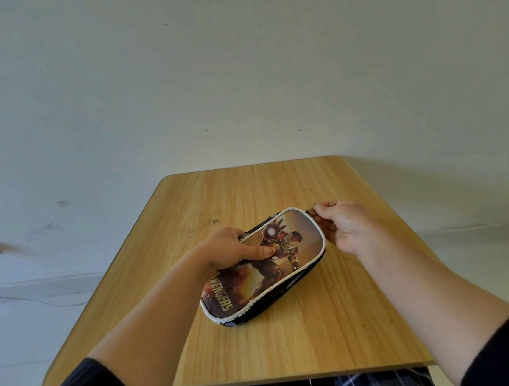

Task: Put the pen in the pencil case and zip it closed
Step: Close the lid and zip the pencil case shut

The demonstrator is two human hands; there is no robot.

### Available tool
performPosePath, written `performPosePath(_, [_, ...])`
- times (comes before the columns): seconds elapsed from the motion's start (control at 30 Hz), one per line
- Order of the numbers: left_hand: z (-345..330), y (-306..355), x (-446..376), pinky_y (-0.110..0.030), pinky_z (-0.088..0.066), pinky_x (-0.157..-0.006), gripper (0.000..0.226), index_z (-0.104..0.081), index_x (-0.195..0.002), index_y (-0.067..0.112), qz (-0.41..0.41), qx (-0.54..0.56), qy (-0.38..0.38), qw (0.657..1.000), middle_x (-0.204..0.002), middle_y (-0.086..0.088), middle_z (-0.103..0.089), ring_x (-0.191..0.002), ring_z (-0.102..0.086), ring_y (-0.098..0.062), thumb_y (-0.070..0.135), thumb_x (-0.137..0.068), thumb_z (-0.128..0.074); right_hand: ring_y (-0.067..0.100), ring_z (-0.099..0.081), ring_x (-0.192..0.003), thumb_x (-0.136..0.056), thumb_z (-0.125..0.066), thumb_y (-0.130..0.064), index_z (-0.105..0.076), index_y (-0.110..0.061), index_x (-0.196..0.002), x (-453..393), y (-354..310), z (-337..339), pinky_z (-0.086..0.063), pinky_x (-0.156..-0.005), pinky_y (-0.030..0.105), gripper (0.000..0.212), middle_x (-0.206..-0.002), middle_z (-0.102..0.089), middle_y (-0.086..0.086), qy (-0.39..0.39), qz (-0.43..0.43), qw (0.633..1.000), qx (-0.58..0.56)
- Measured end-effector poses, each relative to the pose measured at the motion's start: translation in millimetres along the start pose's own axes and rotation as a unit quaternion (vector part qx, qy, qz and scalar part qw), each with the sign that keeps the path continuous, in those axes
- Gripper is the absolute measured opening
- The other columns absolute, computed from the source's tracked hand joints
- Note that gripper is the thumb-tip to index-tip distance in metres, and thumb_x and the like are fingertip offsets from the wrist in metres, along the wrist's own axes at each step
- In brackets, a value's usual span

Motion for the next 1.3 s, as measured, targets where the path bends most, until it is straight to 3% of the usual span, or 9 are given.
performPosePath(0.1, [-1,-2,0,-0.024,-0.052,-0.059,0.046,-0.068,-0.090,0.016,0.007,0.013,0.007,1.000,-0.079,-0.001,-0.076,-0.069,-0.072,-0.016,0.046,-0.059,-0.083,0.015,-0.061,-0.056,-0.084,-0.061,0.005,-0.059,-0.006,-0.074,0,2,-1,-0.052,-0.047,0.027,0.014,-0.055,-0.068,0.005,0.000,-0.019,0.999,-0.036])
performPosePath(0.3, [-4,-3,0,-0.018,-0.050,-0.049,0.045,-0.067,-0.089,0.016,0.014,0.061,0.014,0.998,-0.073,0.002,-0.076,-0.062,-0.072,-0.013,0.045,-0.058,-0.084,0.016,-0.058,-0.059,-0.087,-0.057,0.005,-0.059,-0.004,-0.075,-2,4,-1,-0.051,-0.054,0.027,0.015,-0.071,-0.062,0.010,-0.004,-0.059,0.993,-0.103])
performPosePath(0.57, [-1,-5,2,-0.027,-0.056,-0.061,0.054,-0.068,-0.092,0.014,0.019,0.070,-0.009,0.997,-0.081,-0.004,-0.077,-0.072,-0.073,-0.020,0.046,-0.052,-0.085,0.019,-0.062,-0.076,-0.085,-0.063,-0.004,-0.061,-0.015,-0.077,1,6,-2,-0.046,-0.059,0.036,0.013,-0.081,-0.069,0.005,0.005,-0.002,0.999,-0.039])
performPosePath(0.73, [5,6,4,-0.035,-0.057,-0.078,0.057,-0.069,-0.095,0.019,0.000,-0.050,-0.046,0.998,-0.087,0.000,-0.076,-0.078,-0.073,-0.018,0.055,-0.052,-0.082,0.024,-0.063,-0.074,-0.085,-0.062,-0.001,-0.060,-0.012,-0.077,3,4,-7,-0.053,-0.062,0.040,0.013,-0.079,-0.068,0.009,-0.017,-0.024,0.997,-0.067])
performPosePath(0.83, [2,15,7,-0.041,-0.055,-0.085,0.054,-0.067,-0.100,0.016,-0.020,-0.011,-0.077,0.997,-0.094,-0.005,-0.076,-0.085,-0.072,-0.024,0.044,-0.057,-0.083,0.023,-0.066,-0.064,-0.086,-0.060,0.002,-0.060,-0.008,-0.077,5,-1,-13,-0.057,-0.057,0.038,0.013,-0.072,-0.069,0.012,-0.038,-0.020,0.994,-0.102])
performPosePath(0.93, [-8,15,9,-0.033,-0.058,-0.070,0.045,-0.067,-0.096,0.013,-0.030,0.094,-0.070,0.993,-0.089,-0.010,-0.076,-0.079,-0.073,-0.025,0.037,-0.061,-0.083,0.019,-0.068,-0.053,-0.087,-0.058,0.003,-0.060,-0.006,-0.076,7,-7,-18,-0.058,-0.050,0.033,0.014,-0.058,-0.070,0.008,-0.062,0.003,0.992,-0.108])
performPosePath(1.03, [-15,12,10,-0.029,-0.056,-0.059,0.042,-0.065,-0.093,0.006,-0.030,0.165,-0.035,0.985,-0.079,-0.013,-0.075,-0.064,-0.071,-0.022,0.033,-0.065,-0.079,0.020,-0.068,-0.058,-0.085,-0.059,0.003,-0.061,-0.006,-0.077,9,-9,-20,-0.058,-0.052,0.033,0.012,-0.064,-0.070,0.010,-0.072,0.016,0.992,-0.103])
performPosePath(1.2, [-13,13,13,-0.029,-0.056,-0.059,0.032,-0.063,-0.096,0.000,-0.013,0.209,-0.035,0.977,-0.079,-0.017,-0.072,-0.058,-0.069,-0.022,0.022,-0.076,-0.074,0.024,-0.065,-0.072,-0.084,-0.061,0.001,-0.062,-0.010,-0.076,10,-7,-20,-0.055,-0.066,0.042,0.014,-0.072,-0.071,0.009,-0.068,0.019,0.993,-0.093])
performPosePath(1.3, [-11,11,14,-0.030,-0.056,-0.056,0.030,-0.063,-0.094,-0.001,-0.005,0.235,-0.043,0.971,-0.078,-0.018,-0.071,-0.054,-0.069,-0.022,0.020,-0.075,-0.073,0.023,-0.062,-0.074,-0.085,-0.061,-0.002,-0.061,-0.013,-0.074,10,-5,-20,-0.053,-0.062,0.042,0.016,-0.074,-0.070,0.007,-0.059,0.018,0.995,-0.083])
Point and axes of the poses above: each hand's wrist, its own x-axis away from the middle knuckle, its own z-axis out of the back of the hand, y = z × x, the point moved 1 cm from there along -x, towards the middle knuckle
